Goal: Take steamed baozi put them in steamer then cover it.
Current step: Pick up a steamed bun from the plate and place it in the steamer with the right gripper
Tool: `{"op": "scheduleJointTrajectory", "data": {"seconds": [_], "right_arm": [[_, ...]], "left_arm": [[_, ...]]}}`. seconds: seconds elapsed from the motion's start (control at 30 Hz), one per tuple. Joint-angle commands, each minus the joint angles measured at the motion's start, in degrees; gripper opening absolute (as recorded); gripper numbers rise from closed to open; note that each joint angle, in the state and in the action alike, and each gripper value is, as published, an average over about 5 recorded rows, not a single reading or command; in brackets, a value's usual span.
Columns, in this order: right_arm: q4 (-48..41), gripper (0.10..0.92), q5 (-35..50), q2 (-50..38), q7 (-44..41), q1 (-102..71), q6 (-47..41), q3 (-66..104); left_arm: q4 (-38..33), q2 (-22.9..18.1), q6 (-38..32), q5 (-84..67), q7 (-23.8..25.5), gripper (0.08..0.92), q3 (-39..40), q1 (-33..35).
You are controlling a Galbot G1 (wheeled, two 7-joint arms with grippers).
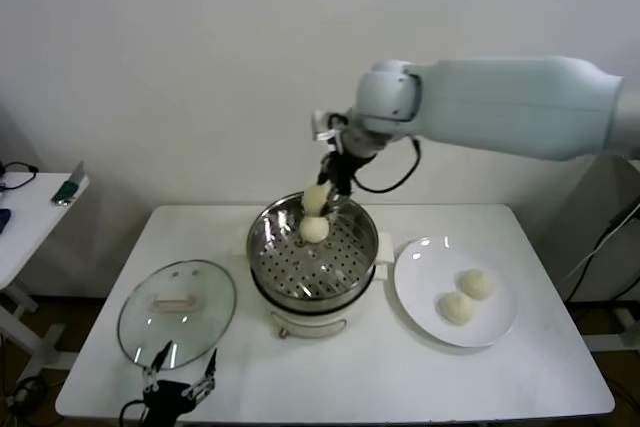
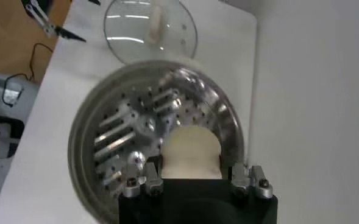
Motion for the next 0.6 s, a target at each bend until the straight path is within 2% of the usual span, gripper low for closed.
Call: {"op": "scheduleJointTrajectory", "data": {"seconds": [0.03,0.3,0.6], "right_arm": [[-3.87,0.619,-0.1,9.56,8.01,-9.6,-3.98,1.1],[-8.73,0.619,-3.27,9.53,8.53,-15.16,-3.95,1.7],[-10.31,0.619,-4.57,9.52,8.99,-18.1,-3.91,2.9]], "left_arm": [[0.0,-0.22,-0.1,-0.02,-0.06,0.823,0.0,0.05],[0.2,-0.67,-0.45,0.03,-0.14,0.823,0.01,0.17],[0.24,-0.86,-0.62,0.05,-0.23,0.823,-0.02,0.39]]}}
